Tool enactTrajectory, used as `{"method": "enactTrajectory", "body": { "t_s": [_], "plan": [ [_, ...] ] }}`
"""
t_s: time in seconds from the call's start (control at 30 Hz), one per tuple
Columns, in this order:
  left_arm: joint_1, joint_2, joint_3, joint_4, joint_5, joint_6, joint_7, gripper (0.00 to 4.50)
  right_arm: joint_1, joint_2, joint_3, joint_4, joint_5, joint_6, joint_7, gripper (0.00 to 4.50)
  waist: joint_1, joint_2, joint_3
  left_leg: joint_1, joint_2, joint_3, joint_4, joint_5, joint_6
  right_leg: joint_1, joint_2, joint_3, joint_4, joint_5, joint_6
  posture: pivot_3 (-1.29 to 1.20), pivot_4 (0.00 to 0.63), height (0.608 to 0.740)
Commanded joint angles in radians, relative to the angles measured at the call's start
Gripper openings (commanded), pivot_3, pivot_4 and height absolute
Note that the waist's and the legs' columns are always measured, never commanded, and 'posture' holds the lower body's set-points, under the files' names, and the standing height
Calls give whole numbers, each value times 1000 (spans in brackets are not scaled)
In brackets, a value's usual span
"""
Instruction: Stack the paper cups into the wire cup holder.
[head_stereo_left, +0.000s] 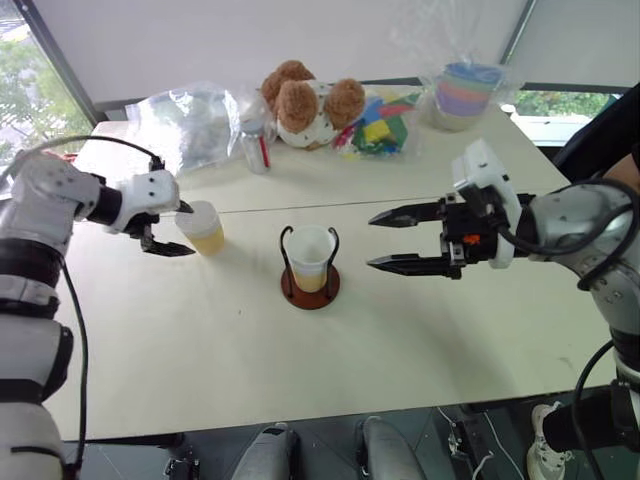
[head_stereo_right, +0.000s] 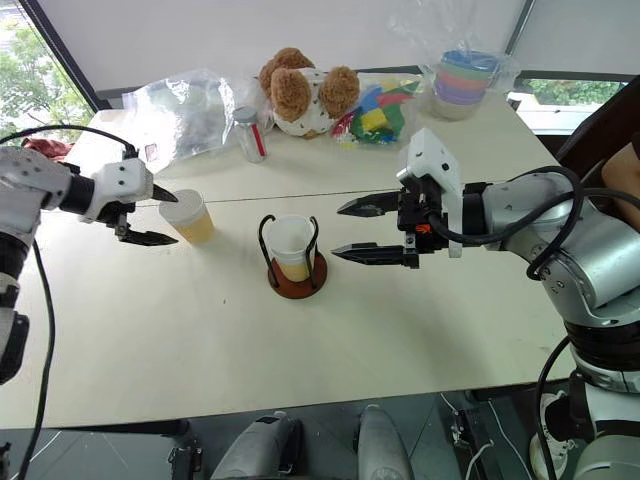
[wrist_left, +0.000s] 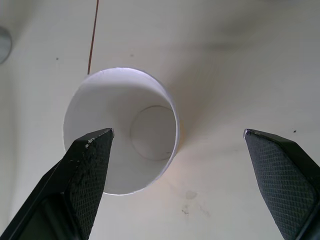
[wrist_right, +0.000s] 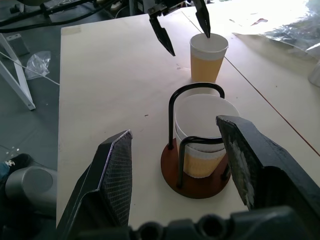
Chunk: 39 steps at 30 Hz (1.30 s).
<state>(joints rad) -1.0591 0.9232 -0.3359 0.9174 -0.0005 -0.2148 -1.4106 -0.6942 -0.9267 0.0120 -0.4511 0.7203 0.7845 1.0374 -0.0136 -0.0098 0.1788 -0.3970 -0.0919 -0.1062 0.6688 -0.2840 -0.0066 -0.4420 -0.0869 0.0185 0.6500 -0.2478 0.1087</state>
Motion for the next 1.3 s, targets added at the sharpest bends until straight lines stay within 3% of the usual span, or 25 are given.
{"method": "enactTrajectory", "body": {
  "t_s": [0.03,0.13,0.27,0.33,0.6,0.73,0.8,0.93,1.17,1.3],
  "plan": [
    [-54,-40,32,85,47,-51,44,4066,-8,-44,-44,-61,7,11,2,2919,2,0,0,0,0,0,0,0,0,0,0,0,0,0,0,0,150,740],
    [-78,-63,15,141,101,-103,59,2963,-1,-81,-64,-107,34,36,7,2919,2,0,0,-1,0,0,0,0,0,0,0,0,0,0,0,0,150,740],
    [-103,-87,20,188,137,-135,54,866,-18,-88,-70,-134,62,61,-9,2919,-2,-1,0,-1,0,0,0,0,0,-1,0,-1,0,0,0,0,150,740],
    [-113,-94,18,204,157,-151,59,64,-26,-86,-64,-134,60,65,-19,2919,-1,-1,0,-1,0,0,0,0,0,-1,0,-1,0,0,0,0,150,740],
    [-170,-95,37,203,176,-161,30,64,-32,-88,-57,-127,54,76,-32,2919,2,-1,0,-1,0,0,0,0,0,-1,0,-1,0,0,0,0,150,740],
    [-317,-121,64,106,112,-73,-129,64,-17,-151,-40,-92,-25,54,-12,2919,5,-2,0,-5,0,-1,3,0,0,-2,0,-3,0,0,1,0,150,740],
    [-369,-123,2,-31,-33,59,-195,64,-7,-196,-12,-63,-96,16,8,2919,6,-2,0,-12,0,-4,12,0,0,-4,0,-6,0,1,2,0,150,740],
    [-398,-54,-198,-329,-355,250,-204,64,-8,-205,-5,-35,-123,-14,37,2919,-5,0,-1,-11,-2,-1,14,-4,5,-1,-2,-2,-1,3,6,0,150,740],
    [-451,-22,-436,-453,-601,287,-204,64,22,-178,-23,-73,-107,10,12,2919,-6,2,0,-10,0,0,14,-4,6,-4,0,1,1,3,6,0,150,740],
    [-466,-10,-493,-496,-687,306,-204,64,48,-182,-33,-87,-113,20,-7,2919,-1,2,0,-10,-1,0,14,-4,5,-3,0,1,1,3,6,0,150,740]
  ]
}}
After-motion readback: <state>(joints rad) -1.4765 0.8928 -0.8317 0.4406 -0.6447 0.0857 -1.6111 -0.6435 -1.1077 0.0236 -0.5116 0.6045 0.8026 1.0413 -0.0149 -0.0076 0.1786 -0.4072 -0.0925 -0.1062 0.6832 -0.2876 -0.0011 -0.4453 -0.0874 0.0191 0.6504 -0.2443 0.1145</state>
